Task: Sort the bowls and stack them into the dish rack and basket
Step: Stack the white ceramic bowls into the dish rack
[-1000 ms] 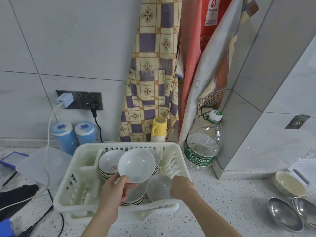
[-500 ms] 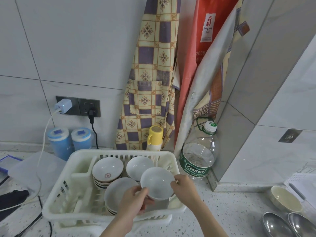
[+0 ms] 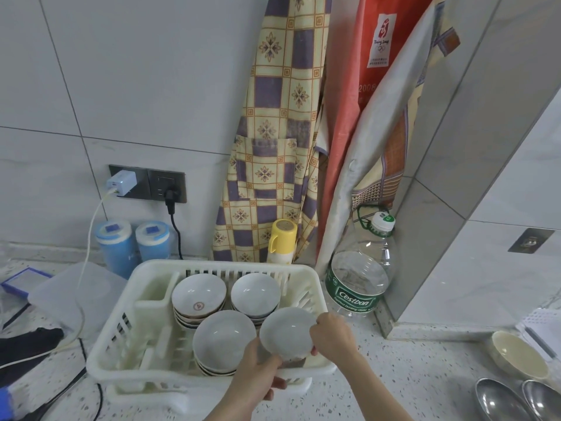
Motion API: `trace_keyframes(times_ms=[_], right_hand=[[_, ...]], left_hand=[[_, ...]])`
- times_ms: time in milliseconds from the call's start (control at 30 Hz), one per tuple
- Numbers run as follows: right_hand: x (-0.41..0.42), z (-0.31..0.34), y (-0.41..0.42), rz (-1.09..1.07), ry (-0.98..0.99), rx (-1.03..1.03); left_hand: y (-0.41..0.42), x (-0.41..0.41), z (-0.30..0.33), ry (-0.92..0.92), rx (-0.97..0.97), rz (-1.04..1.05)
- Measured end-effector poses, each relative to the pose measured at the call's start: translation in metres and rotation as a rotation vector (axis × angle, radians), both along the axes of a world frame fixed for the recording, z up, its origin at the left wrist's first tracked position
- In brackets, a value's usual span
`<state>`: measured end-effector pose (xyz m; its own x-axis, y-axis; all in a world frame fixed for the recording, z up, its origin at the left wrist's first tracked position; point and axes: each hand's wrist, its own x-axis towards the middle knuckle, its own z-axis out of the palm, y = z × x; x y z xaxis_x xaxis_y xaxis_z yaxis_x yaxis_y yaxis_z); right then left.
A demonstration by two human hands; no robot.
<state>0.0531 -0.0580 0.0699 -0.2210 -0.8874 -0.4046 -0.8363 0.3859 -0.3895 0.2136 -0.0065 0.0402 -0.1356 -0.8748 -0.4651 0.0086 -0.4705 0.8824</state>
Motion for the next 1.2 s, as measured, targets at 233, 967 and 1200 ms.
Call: trace_keyframes(times_ms=[233, 967, 1200], right_hand=[[0.011, -0.003, 0.001, 0.006, 0.041, 0.034], [0.015, -0.027, 0.001, 0.253, 0.342, 0.032], [0.000, -0.031, 0.009, 0.356, 0.282, 0.025]], left_hand=[[-0.001, 0.001, -0.008, 0.018, 0.163, 0.033], [-0.001, -0.018, -0.015, 0.073, 0.285, 0.230], [0.001, -0.025, -0.018, 0.046, 0.235, 0.267]])
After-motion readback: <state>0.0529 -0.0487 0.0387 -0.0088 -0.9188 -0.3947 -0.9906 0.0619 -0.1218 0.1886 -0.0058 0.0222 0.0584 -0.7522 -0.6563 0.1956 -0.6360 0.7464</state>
